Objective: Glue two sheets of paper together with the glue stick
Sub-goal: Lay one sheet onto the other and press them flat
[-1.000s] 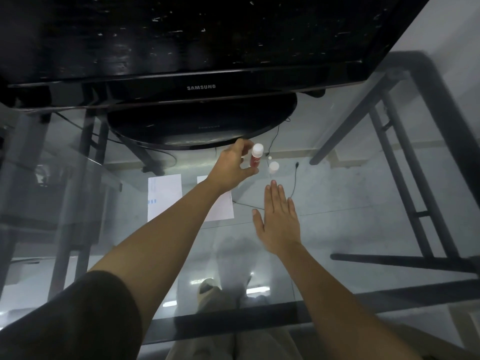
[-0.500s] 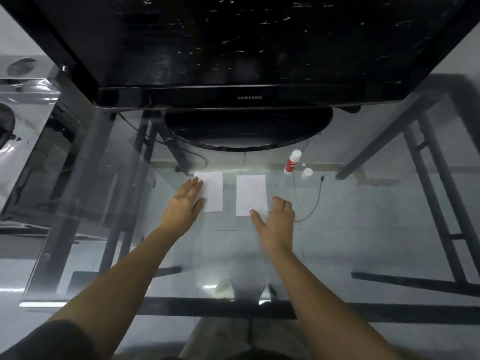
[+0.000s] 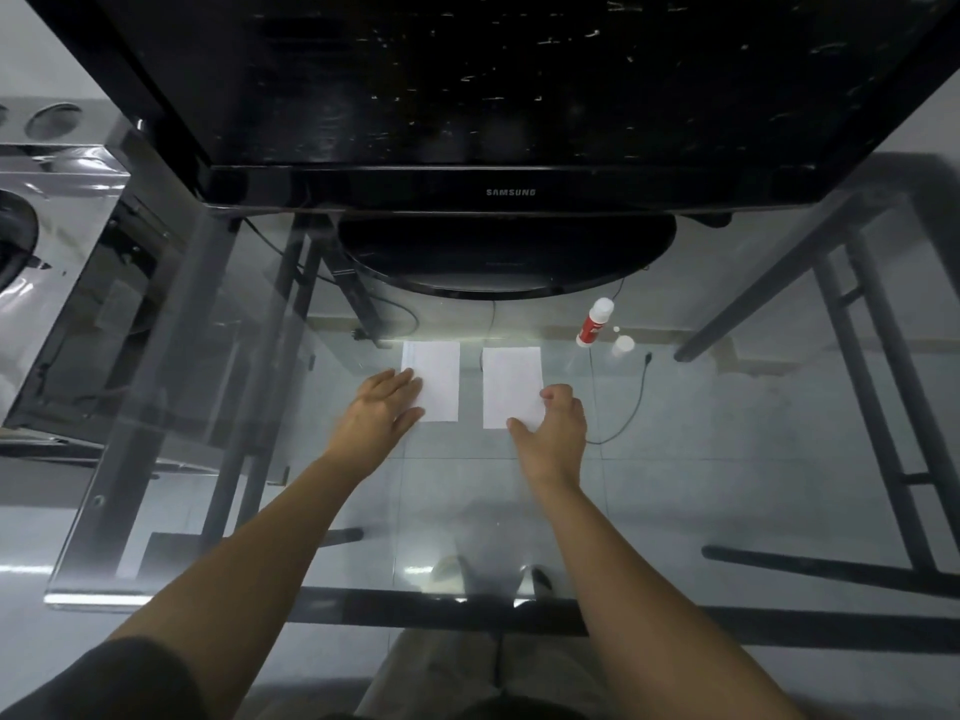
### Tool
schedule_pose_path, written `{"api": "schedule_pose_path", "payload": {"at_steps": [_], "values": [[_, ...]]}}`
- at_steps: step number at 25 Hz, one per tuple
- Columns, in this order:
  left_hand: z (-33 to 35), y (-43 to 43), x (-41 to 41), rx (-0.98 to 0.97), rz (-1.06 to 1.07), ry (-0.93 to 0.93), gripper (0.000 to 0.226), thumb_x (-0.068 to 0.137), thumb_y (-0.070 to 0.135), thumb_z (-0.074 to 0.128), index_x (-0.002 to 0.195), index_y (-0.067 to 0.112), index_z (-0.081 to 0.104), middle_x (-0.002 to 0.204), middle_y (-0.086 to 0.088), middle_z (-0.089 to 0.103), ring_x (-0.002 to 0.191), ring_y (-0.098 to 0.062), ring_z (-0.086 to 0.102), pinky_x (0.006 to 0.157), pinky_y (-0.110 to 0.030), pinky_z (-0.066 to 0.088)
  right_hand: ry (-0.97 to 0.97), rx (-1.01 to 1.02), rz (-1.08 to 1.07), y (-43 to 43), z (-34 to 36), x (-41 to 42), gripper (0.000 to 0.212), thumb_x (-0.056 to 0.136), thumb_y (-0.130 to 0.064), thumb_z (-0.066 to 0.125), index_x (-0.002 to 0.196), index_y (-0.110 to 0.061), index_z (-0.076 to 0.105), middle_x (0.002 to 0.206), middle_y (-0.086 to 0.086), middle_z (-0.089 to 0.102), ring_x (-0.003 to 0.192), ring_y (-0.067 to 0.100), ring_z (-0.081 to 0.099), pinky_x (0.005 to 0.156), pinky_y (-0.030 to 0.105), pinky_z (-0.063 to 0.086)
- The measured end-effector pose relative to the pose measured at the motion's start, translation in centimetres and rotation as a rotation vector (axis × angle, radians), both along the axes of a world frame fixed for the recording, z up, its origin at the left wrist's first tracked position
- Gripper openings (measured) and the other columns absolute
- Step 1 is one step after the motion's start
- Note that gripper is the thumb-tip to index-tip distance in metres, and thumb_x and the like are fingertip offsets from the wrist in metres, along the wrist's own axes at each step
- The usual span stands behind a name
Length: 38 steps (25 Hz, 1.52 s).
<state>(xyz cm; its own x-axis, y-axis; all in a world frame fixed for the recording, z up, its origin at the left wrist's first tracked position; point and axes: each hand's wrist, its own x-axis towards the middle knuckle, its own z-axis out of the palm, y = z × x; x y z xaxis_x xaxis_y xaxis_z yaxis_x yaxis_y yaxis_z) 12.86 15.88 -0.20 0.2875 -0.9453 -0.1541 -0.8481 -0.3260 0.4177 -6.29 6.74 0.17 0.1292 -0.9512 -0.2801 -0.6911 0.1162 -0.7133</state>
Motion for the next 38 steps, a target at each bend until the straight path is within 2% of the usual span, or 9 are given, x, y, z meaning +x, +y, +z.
{"api": "schedule_pose_path", "payload": {"at_steps": [4, 9, 18, 24, 28, 31, 34, 36, 38], "values": [[-0.2, -0.8, -1.5, -0.011, -0.021, 0.003, 0.042, 0.091, 0.023, 0.055, 0.128, 0.004, 0.051, 0.139, -0.016, 0.047, 0.130, -0.034, 0.037, 0.107, -0.042, 0.031, 0.053, -0.110, 0.045, 0.4, -0.2, -1.6, 0.031, 0.079, -0.009, 0.070, 0.105, -0.012, 0.054, 0.114, 0.010, 0.053, 0.106, 0.028, 0.050, 0.085, 0.034, 0.048], [-0.4, -2.2, -3.6, -0.020, -0.064, 0.016, 0.042, 0.091, 0.024, 0.054, 0.129, 0.005, 0.050, 0.140, -0.015, 0.047, 0.130, -0.033, 0.037, 0.106, -0.040, 0.033, 0.078, -0.095, -0.005, -0.4, 0.2, -3.3, 0.047, 0.076, -0.007, 0.074, 0.115, -0.010, 0.048, 0.132, 0.013, 0.039, 0.116, 0.031, 0.048, 0.094, 0.040, 0.051], [-1.4, -4.2, -6.8, -0.024, -0.095, 0.030, 0.043, 0.093, 0.027, 0.051, 0.130, 0.006, 0.047, 0.142, -0.014, 0.044, 0.131, -0.030, 0.034, 0.106, -0.037, 0.032, 0.082, -0.054, -0.077, -1.5, 0.0, -6.5, 0.054, 0.077, -0.010, 0.072, 0.122, -0.013, 0.042, 0.118, 0.015, 0.057, 0.109, 0.032, 0.051, 0.089, 0.045, 0.050], [-1.7, -4.6, -7.9, -0.034, -0.079, 0.066, 0.045, 0.093, 0.029, 0.051, 0.132, 0.008, 0.045, 0.142, -0.011, 0.043, 0.131, -0.028, 0.031, 0.107, -0.036, 0.030, -0.204, -0.141, -0.139, -0.3, 0.2, -8.0, 0.040, 0.084, -0.014, 0.067, 0.120, -0.016, 0.048, 0.103, 0.004, 0.061, 0.088, 0.015, 0.060, 0.064, 0.002, 0.046], [-1.3, -4.5, -7.9, -0.012, -0.082, 0.106, 0.047, 0.093, 0.030, 0.051, 0.134, 0.008, 0.042, 0.144, -0.011, 0.040, 0.132, -0.026, 0.029, 0.108, -0.032, 0.027, -0.250, -0.338, -0.119, 0.1, 1.0, -7.7, 0.028, 0.084, -0.011, 0.067, 0.111, -0.007, 0.063, 0.104, 0.010, 0.065, 0.089, 0.011, 0.059, 0.068, 0.005, 0.049], [0.4, -4.7, -8.3, -0.138, 0.108, 0.234, 0.043, 0.093, 0.029, 0.051, 0.130, 0.009, 0.048, 0.138, -0.011, 0.047, 0.127, -0.025, 0.039, 0.104, -0.027, 0.030, -0.260, -0.476, -0.032, -0.5, 1.9, -7.2, 0.027, 0.084, -0.004, 0.065, 0.111, -0.003, 0.065, 0.088, 0.009, 0.060, 0.075, 0.011, 0.056, 0.068, 0.017, 0.052], [3.5, -5.6, -8.0, -0.236, 0.332, 0.563, 0.030, 0.091, 0.040, 0.050, 0.106, 0.020, 0.067, 0.102, 0.000, 0.070, 0.100, -0.018, 0.063, 0.086, -0.022, 0.047, -0.221, -0.548, 0.122, -0.5, 2.5, -6.1, 0.023, 0.085, -0.006, 0.064, 0.107, 0.000, 0.066, 0.081, 0.002, 0.051, 0.071, 0.006, 0.048, 0.065, 0.010, 0.044], [5.7, -5.9, -8.0, -0.224, 0.367, 0.849, 0.029, 0.083, 0.053, 0.054, 0.087, 0.028, 0.070, 0.087, 0.006, 0.073, 0.084, -0.010, 0.068, 0.079, -0.025, 0.053, -0.232, -0.480, 0.181, -0.2, 2.4, -5.2, 0.018, 0.089, -0.012, 0.060, 0.103, -0.001, 0.064, 0.085, 0.008, 0.054, 0.075, 0.010, 0.051, 0.067, 0.016, 0.044], [6.7, -6.3, -8.1, -0.192, 0.375, 0.913, 0.037, 0.074, 0.058, 0.062, 0.082, 0.024, 0.072, 0.081, 0.003, 0.074, 0.077, -0.008, 0.069, 0.076, -0.027, 0.055, -0.243, -0.360, 0.202, 0.3, 2.4, -4.1, 0.021, 0.092, -0.017, 0.052, 0.105, -0.005, 0.063, 0.095, 0.014, 0.058, 0.084, 0.020, 0.054, 0.073, 0.025, 0.046]]}}
